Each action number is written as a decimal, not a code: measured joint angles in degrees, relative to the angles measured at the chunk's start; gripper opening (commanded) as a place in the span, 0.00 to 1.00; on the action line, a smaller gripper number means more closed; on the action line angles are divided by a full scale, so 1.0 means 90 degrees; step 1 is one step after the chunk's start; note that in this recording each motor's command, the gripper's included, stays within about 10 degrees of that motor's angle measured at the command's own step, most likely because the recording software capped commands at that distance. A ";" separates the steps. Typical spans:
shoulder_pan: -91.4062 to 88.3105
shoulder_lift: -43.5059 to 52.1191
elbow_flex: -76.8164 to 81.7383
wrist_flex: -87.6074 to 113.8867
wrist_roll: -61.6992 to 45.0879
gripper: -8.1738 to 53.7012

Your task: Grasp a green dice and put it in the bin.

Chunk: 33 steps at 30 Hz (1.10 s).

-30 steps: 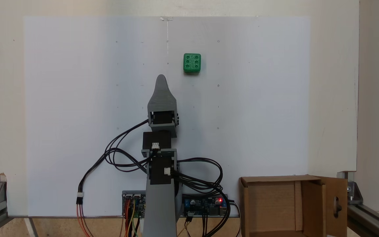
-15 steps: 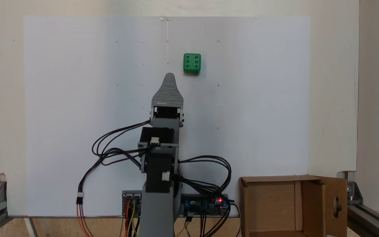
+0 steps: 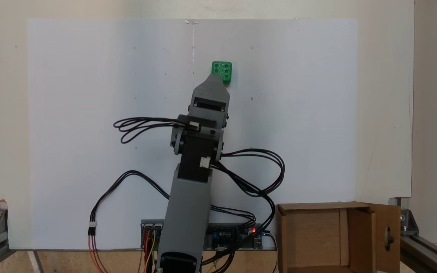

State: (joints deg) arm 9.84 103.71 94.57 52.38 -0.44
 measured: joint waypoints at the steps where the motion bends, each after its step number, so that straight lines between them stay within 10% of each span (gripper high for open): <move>1: 0.0039 -0.0156 -0.0264 0.0127 -0.0010 0.83; 33: 0.0098 -0.2852 -0.2959 0.1729 -0.1162 0.84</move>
State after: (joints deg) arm 10.72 78.05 67.94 67.94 -10.90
